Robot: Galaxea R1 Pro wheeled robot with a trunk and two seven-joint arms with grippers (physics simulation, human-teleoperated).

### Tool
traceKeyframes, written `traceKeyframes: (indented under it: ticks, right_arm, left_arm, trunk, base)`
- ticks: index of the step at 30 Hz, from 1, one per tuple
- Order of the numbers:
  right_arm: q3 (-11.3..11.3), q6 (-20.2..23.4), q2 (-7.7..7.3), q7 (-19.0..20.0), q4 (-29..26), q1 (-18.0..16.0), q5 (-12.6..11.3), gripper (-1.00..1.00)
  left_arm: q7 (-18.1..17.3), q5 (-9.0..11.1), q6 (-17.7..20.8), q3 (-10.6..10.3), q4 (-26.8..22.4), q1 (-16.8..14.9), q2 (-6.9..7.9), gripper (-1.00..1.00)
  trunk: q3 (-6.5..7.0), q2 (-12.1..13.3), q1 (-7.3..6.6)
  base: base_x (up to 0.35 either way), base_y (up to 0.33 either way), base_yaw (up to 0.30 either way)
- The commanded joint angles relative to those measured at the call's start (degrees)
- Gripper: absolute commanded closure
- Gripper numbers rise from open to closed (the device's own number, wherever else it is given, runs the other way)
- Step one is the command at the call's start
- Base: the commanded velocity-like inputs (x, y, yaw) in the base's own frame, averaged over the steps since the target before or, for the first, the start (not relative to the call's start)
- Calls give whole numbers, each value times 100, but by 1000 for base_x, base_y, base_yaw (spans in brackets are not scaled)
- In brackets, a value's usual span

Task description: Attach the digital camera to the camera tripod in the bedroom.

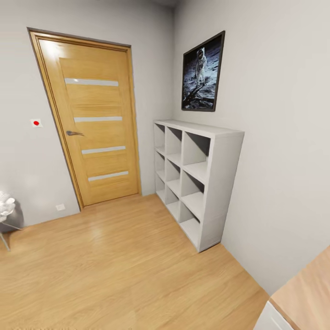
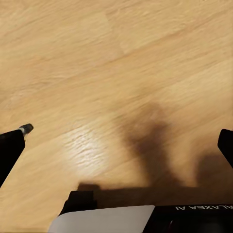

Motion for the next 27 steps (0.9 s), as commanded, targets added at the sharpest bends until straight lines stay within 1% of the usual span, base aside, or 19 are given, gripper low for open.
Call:
traceKeyframes:
  ticks: [1, 4, 9, 16, 21, 27]
  right_arm:
    - [-2, -18, 1, -3, 3, -2, -2, -100]
    - [-2, -18, 3, -3, 5, -2, -2, -100]
    - [-2, -21, 8, -3, 9, -2, -2, -100]
    - [-2, -20, 9, -3, 11, -2, -2, -100]
    - [-2, -19, 7, -3, 12, -2, -2, -100]
    - [-2, -23, 7, -3, 19, -2, -2, -100]
  left_arm:
    - [1, -1, -10, 1, -5, 1, -1, -100]
    - [1, -3, -10, -2, -5, 1, -1, -100]
    - [5, -13, -10, 0, -4, 1, -2, -100]
    - [9, -23, -10, -7, -2, 1, -1, -100]
    - [9, -26, -10, -14, -2, 1, -3, -100]
    - [10, -27, -10, -9, -1, 1, -1, -100]
  trunk:
    - [-5, -3, 0]
    - [-5, -3, 0]
    - [-5, -3, 0]
    - [-5, -3, 0]
    - [-5, -3, 0]
    - [-5, -3, 0]
  base:
    - [0, 0, 260]
    - [0, 0, 164]
    - [50, 0, 50]
    - [243, 0, 8]
    - [127, 0, 1]
    - [253, 0, 0]
